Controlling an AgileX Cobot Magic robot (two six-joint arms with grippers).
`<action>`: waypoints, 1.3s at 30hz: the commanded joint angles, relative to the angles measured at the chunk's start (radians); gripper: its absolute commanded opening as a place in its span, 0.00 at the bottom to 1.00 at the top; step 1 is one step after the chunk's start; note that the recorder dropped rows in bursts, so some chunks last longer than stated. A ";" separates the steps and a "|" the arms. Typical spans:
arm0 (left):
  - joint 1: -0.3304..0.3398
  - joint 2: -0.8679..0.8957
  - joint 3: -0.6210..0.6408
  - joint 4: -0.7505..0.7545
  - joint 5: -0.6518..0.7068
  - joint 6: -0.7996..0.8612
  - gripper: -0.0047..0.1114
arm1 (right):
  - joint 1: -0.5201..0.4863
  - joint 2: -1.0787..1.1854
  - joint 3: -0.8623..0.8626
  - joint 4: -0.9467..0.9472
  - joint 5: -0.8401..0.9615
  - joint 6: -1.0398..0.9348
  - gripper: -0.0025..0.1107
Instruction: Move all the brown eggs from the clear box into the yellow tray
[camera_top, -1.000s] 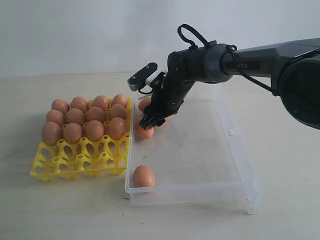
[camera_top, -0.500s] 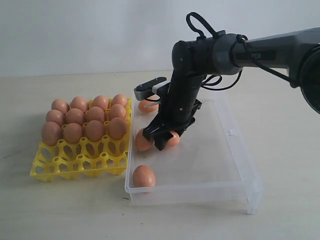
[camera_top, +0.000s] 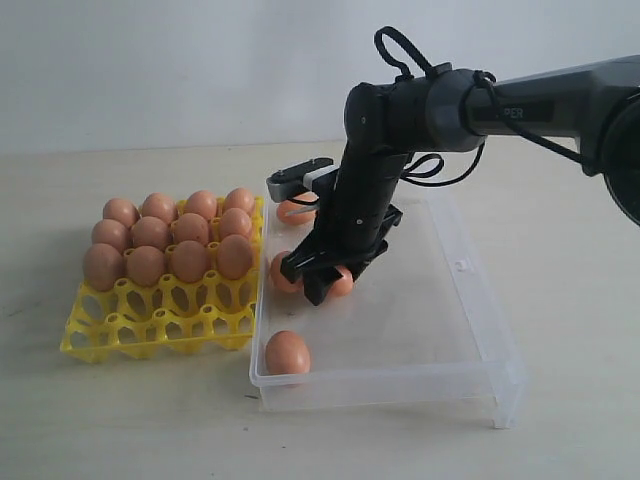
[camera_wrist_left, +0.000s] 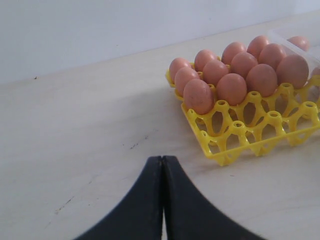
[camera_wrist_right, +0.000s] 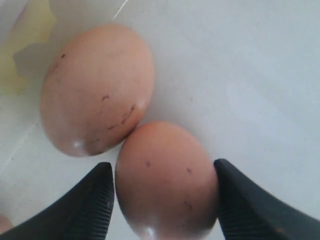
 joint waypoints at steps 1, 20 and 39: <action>-0.004 -0.006 -0.004 -0.001 -0.006 0.000 0.04 | 0.004 -0.007 0.002 0.003 -0.045 -0.001 0.52; -0.004 -0.006 -0.004 -0.001 -0.006 0.000 0.04 | -0.001 -0.031 0.009 -0.027 -0.152 -0.001 0.52; -0.004 -0.006 -0.004 -0.001 -0.006 0.000 0.04 | -0.001 0.045 0.009 0.047 -0.285 -0.011 0.36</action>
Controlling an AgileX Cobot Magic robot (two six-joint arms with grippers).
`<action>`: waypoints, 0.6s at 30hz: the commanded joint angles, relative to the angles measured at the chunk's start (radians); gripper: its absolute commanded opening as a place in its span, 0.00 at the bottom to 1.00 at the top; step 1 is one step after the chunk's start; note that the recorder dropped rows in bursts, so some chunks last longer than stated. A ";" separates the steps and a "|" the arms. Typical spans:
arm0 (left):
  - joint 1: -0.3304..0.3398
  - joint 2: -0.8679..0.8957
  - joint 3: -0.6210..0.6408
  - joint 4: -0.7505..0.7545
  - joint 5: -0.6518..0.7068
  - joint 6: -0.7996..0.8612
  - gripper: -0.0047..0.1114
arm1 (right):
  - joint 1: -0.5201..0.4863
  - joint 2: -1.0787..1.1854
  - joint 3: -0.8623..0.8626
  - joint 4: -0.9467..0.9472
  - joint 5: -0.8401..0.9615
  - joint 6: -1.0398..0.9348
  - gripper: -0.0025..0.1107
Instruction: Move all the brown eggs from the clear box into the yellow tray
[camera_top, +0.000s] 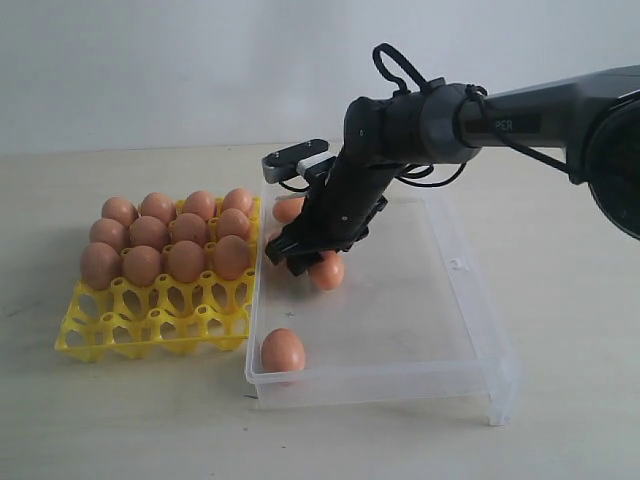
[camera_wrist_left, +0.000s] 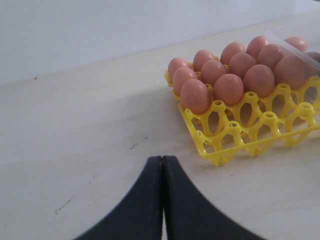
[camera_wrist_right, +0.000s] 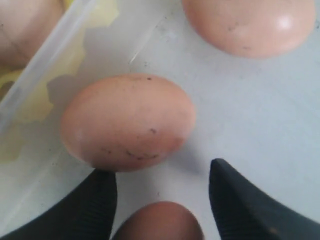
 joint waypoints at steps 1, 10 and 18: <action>-0.004 -0.006 -0.004 -0.001 -0.006 0.000 0.04 | -0.001 0.012 0.004 0.012 -0.016 -0.010 0.28; -0.004 -0.006 -0.004 -0.001 -0.006 0.000 0.04 | -0.001 0.012 0.004 0.013 0.017 -0.052 0.02; -0.004 -0.006 -0.004 -0.001 -0.006 0.000 0.04 | -0.001 -0.038 0.004 0.013 0.012 -0.078 0.12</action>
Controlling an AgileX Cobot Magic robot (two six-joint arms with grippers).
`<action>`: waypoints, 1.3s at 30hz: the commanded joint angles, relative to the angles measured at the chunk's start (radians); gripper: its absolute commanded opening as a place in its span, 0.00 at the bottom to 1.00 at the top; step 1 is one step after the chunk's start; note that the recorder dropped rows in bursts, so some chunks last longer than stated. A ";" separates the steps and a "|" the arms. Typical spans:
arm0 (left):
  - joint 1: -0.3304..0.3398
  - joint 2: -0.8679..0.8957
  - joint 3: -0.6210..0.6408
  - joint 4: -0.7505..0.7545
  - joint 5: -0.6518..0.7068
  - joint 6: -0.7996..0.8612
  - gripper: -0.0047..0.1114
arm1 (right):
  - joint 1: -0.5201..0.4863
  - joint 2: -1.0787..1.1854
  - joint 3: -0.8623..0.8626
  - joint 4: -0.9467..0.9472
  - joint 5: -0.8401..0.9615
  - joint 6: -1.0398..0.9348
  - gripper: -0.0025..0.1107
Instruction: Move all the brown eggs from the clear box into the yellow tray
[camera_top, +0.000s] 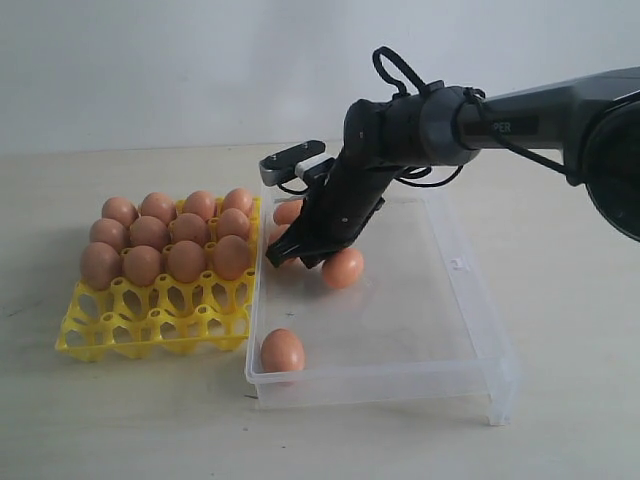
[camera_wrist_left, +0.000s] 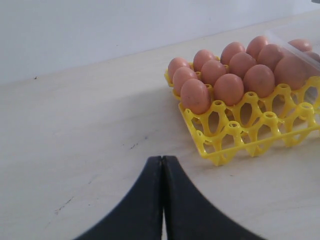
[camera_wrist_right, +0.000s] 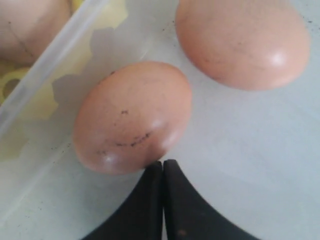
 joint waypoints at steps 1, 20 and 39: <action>-0.004 -0.006 -0.004 -0.001 -0.006 0.000 0.04 | -0.001 -0.050 0.004 0.001 0.016 -0.022 0.17; -0.004 -0.006 -0.004 -0.001 -0.006 0.000 0.04 | -0.001 -0.145 0.059 -0.007 0.020 0.051 0.49; -0.004 -0.006 -0.004 -0.001 -0.006 0.000 0.04 | 0.010 -0.116 0.070 0.035 0.045 0.146 0.49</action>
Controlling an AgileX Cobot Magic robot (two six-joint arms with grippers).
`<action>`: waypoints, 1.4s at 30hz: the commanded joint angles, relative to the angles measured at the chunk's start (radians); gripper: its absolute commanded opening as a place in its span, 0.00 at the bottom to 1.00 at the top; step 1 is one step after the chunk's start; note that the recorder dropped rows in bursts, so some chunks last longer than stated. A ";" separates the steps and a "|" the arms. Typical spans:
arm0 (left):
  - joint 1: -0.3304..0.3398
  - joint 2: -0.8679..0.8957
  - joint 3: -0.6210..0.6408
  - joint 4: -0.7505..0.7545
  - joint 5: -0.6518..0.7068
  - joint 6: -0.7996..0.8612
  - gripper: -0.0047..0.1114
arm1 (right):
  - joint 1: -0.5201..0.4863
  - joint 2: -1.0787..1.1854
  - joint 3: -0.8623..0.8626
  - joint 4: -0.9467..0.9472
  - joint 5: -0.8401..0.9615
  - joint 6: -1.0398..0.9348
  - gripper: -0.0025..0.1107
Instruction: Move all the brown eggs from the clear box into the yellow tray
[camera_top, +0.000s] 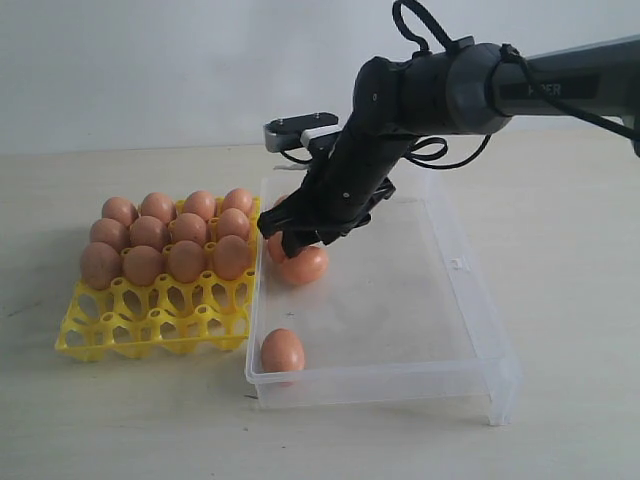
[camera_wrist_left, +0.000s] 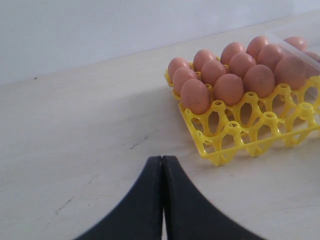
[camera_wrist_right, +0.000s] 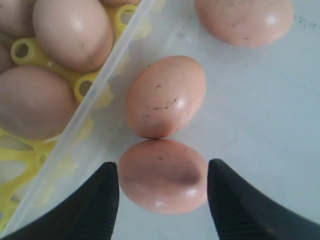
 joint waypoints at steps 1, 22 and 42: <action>-0.004 -0.006 -0.004 -0.001 -0.006 0.000 0.04 | 0.004 0.021 0.006 0.001 -0.002 0.002 0.49; -0.004 -0.006 -0.004 -0.001 -0.006 0.000 0.04 | 0.022 0.044 0.007 -0.042 -0.031 -0.038 0.61; -0.004 -0.006 -0.004 -0.001 -0.006 0.000 0.04 | 0.020 0.067 0.007 -0.038 -0.024 -0.084 0.02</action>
